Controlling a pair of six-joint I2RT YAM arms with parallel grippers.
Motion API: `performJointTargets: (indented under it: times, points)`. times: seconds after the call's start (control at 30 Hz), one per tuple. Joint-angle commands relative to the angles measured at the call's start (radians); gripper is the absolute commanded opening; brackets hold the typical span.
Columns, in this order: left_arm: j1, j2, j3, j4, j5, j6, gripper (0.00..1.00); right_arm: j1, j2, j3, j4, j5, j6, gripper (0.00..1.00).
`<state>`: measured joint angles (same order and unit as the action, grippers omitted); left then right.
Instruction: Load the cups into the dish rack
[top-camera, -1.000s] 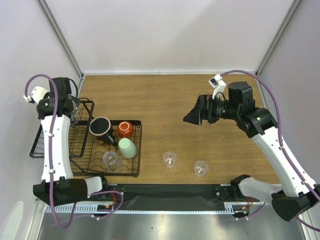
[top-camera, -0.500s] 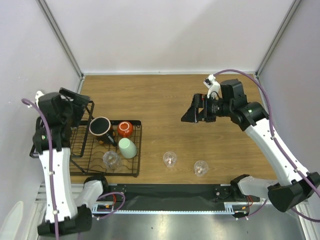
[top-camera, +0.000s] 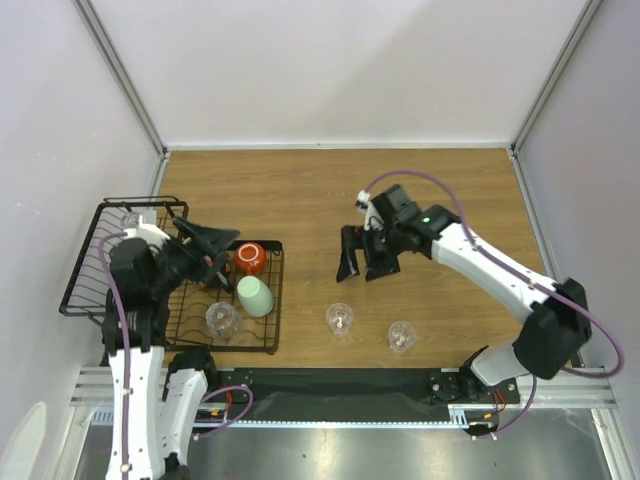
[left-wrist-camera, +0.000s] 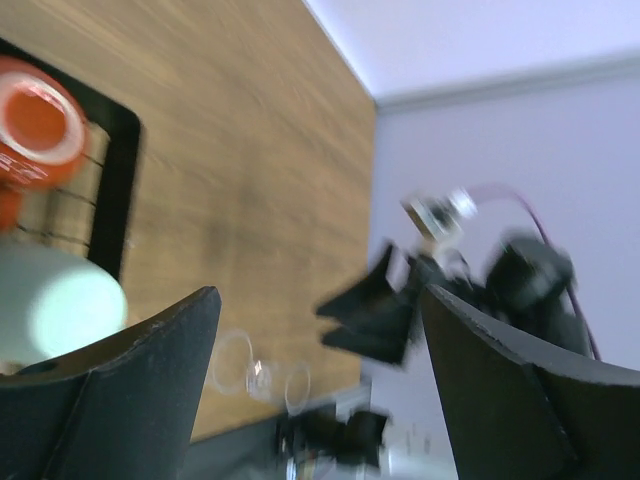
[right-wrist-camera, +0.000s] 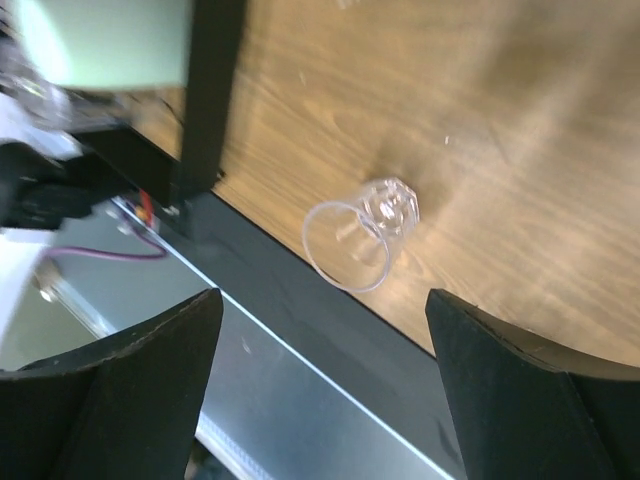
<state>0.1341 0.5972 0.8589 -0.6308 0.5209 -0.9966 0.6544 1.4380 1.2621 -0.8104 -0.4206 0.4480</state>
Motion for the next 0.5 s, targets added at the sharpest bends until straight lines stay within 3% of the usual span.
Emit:
performJointTargets:
  times: [0.0, 0.27, 0.37, 0.47]
  points:
    - [-0.076, -0.060, -0.018, 0.034, 0.110, 0.002, 0.87, 0.048, 0.039, 0.029, -0.025, 0.074, 0.021, 0.89]
    - [-0.379, 0.002, 0.066, -0.116, -0.001, 0.107, 0.91, 0.054, 0.085, -0.024, -0.036, 0.102, 0.037, 0.81]
    - [-0.444, 0.026, 0.051, -0.104, -0.028, 0.069, 0.91, 0.062, 0.088, -0.098, 0.037, 0.053, 0.049, 0.69]
    - [-0.522, 0.030, 0.000, -0.020, -0.084, -0.031, 0.91, 0.068, 0.102, -0.136, 0.086, 0.045, 0.061, 0.65]
